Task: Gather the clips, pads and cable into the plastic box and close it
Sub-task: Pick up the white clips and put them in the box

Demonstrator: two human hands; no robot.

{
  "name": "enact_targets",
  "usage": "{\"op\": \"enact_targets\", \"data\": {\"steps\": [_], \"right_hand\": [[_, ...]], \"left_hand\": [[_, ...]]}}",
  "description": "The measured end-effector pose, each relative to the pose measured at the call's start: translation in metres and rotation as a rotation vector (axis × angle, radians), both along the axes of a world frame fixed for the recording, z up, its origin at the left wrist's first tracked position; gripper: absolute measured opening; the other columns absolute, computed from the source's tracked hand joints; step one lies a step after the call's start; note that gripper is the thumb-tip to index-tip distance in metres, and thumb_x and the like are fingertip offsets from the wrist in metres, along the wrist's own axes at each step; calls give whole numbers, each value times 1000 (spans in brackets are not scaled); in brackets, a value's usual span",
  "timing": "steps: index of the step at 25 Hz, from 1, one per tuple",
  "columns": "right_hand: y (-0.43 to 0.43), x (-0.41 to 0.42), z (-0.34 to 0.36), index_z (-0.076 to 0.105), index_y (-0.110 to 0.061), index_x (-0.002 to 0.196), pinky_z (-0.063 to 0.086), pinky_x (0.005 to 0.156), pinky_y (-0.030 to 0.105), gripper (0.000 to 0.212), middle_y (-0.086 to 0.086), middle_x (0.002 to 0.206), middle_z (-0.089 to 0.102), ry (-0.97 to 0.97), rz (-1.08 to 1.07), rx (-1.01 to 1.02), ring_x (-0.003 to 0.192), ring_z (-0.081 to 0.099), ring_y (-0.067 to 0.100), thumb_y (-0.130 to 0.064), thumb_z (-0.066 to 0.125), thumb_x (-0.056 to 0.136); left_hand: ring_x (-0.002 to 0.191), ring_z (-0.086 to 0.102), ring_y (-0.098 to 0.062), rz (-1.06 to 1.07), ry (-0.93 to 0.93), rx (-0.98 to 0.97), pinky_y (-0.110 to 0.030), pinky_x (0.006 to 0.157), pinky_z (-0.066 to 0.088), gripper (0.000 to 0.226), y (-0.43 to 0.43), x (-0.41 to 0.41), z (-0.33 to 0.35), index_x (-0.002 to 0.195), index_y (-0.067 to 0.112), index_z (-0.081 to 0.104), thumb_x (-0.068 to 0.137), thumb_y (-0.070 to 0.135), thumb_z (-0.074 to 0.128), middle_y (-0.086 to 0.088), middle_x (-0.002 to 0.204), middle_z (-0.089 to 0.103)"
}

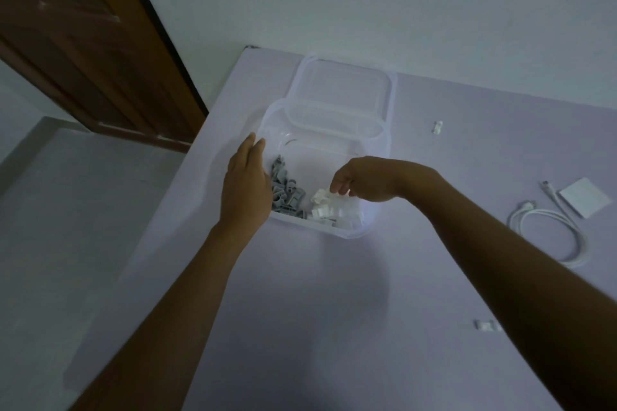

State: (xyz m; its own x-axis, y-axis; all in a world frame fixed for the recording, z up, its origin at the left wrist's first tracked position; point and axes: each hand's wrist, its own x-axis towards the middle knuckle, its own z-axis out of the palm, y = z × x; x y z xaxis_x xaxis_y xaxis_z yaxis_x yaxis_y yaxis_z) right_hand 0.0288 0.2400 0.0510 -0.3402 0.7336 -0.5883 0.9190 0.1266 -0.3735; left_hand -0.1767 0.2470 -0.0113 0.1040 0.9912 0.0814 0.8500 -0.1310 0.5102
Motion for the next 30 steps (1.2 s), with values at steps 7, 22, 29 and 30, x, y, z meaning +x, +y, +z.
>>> {"op": "enact_targets", "data": {"steps": [7,22,29,30], "right_hand": [[-5,9,7,59,-10,125,40,92,20,46,8,129,60,130,-125,52,115,59,18,12,38,90],[-184,160,5,67,-28,85,52,82,19,24,-11,83,70,367,-1015,498,73,65,2,-5,62,85],[-255,150,-54,70,-20,86,32,66,7,9,-9,81,58,152,-949,438,79,54,14,-17,74,78],[-259,145,-62,70,-18,90,31,68,10,12,-10,86,57,155,-933,428,84,50,13,-19,74,78]], "left_hand": [[140,30,-28,4,56,14,-41,114,30,47,2,0,3,141,9,35,95,10,46,-11,152,31],[115,50,-18,-453,-283,232,-23,102,37,29,-82,157,35,117,8,59,91,6,46,-7,121,60],[109,55,-21,-741,-159,-104,-23,93,41,26,-104,223,-12,115,9,61,89,9,55,-7,116,63],[109,54,-21,-749,-134,-150,-22,91,40,26,-102,229,-17,115,9,61,89,11,57,-7,117,62]]}}
